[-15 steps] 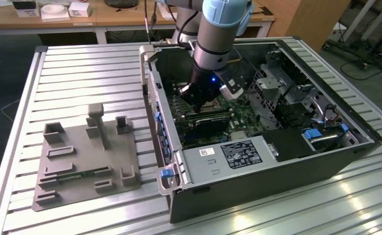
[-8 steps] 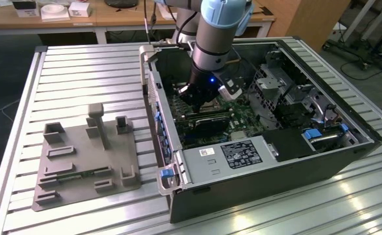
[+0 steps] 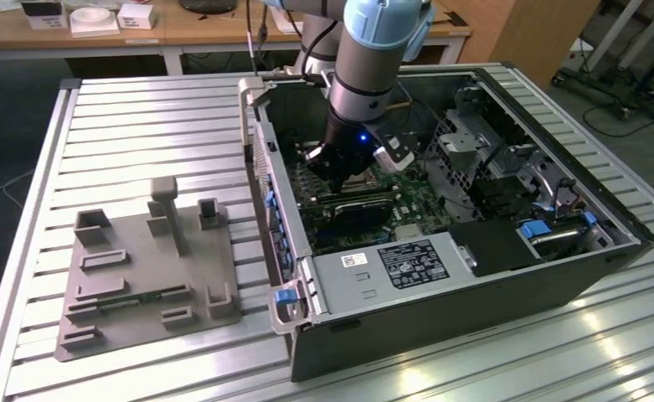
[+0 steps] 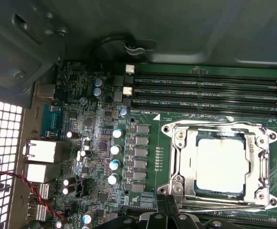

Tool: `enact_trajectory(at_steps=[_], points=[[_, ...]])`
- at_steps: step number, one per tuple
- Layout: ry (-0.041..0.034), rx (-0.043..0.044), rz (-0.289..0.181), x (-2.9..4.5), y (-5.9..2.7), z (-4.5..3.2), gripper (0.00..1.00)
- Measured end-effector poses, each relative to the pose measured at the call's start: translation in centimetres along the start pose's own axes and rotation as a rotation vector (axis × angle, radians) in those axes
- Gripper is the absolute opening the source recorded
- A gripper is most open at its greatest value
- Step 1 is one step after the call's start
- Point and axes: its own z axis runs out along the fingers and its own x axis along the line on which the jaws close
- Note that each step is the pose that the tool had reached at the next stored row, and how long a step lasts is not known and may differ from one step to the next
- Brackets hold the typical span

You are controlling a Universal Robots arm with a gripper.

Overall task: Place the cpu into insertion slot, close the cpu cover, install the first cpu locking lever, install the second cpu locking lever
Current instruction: 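Install the second cpu locking lever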

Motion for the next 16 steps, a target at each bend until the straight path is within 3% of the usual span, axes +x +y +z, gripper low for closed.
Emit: enact_trajectory(at_steps=[10,11,16], points=[[-0.0001,-0.0026,0.000,-0.01,0.01,0.06,0.10],[-0.0005,-0.0073,0.000,-0.03,0.10,0.18,0.10],[-0.0005,-0.0127,0.000,-0.03,0.17,0.36,0.10]])
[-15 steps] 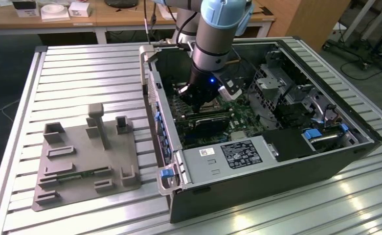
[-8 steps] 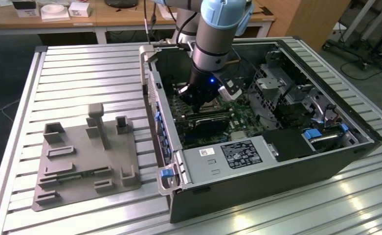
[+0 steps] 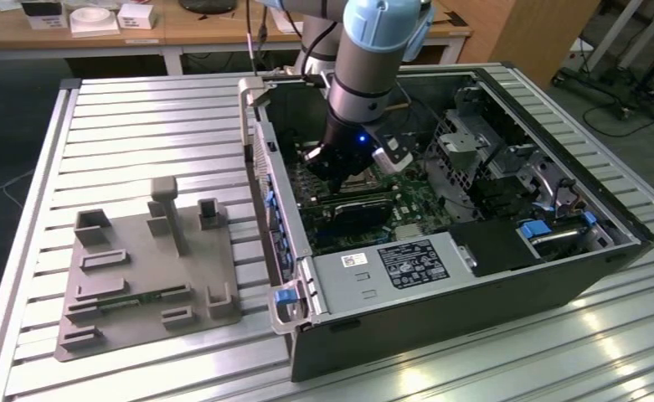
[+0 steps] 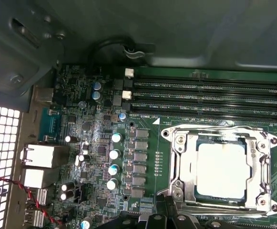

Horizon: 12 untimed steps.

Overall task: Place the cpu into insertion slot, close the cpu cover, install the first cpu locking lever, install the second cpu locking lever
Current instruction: 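Install the second cpu locking lever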

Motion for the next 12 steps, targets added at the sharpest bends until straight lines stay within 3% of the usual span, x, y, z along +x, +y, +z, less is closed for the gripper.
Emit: enact_trajectory(at_steps=[4,12], points=[[-0.0007,-0.0033,0.000,-0.02,0.04,0.19,0.10],[-0.0001,-0.0010,0.000,-0.02,0.05,0.48,0.10]])
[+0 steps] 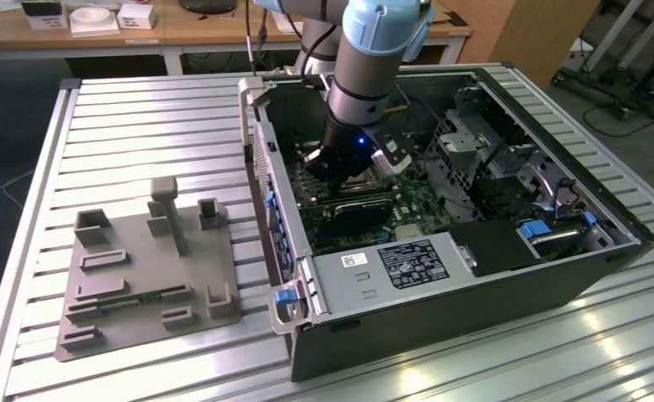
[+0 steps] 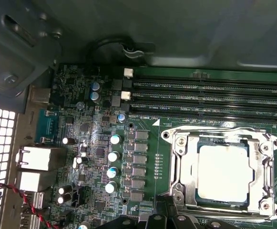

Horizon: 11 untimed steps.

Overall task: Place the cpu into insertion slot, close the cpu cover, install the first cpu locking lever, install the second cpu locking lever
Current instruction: 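Install the second cpu locking lever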

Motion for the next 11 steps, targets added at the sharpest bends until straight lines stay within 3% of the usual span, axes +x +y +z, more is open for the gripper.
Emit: enact_trajectory(at_steps=[11], points=[[-0.0001,0.0006,0.000,-0.01,0.12,-0.26,0.10]])
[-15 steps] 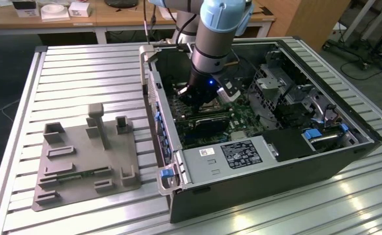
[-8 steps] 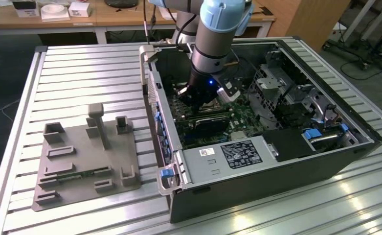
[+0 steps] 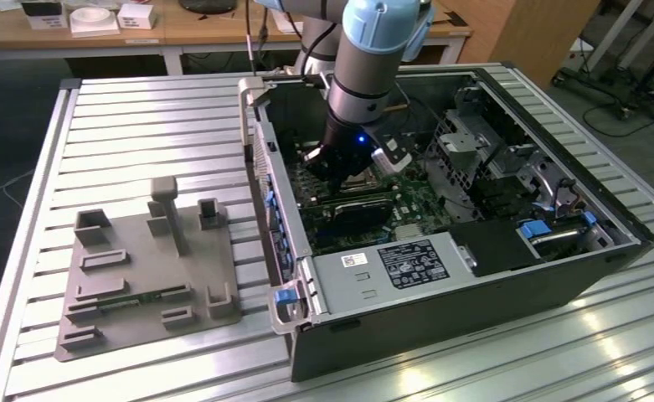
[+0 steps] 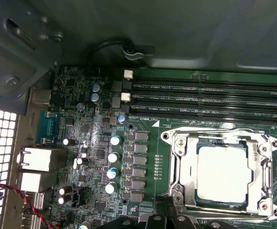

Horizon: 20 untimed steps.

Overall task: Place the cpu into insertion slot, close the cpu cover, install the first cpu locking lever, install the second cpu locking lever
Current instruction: 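Install the second cpu locking lever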

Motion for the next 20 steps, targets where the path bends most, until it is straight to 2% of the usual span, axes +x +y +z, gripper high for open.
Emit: enact_trajectory(at_steps=[7,9,12,16,20], points=[[0.0001,0.0004,0.000,-0.01,0.19,-0.27,0.10],[0.0003,0.0030,0.000,-0.01,0.27,-0.38,0.10],[0.0008,0.0119,0.000,-0.01,0.39,-0.68,0.10],[0.0022,0.0359,0.000,-0.03,0.50,-1.16,0.10],[0.0030,0.0507,0.001,-0.04,0.61,-1.65,0.10]])
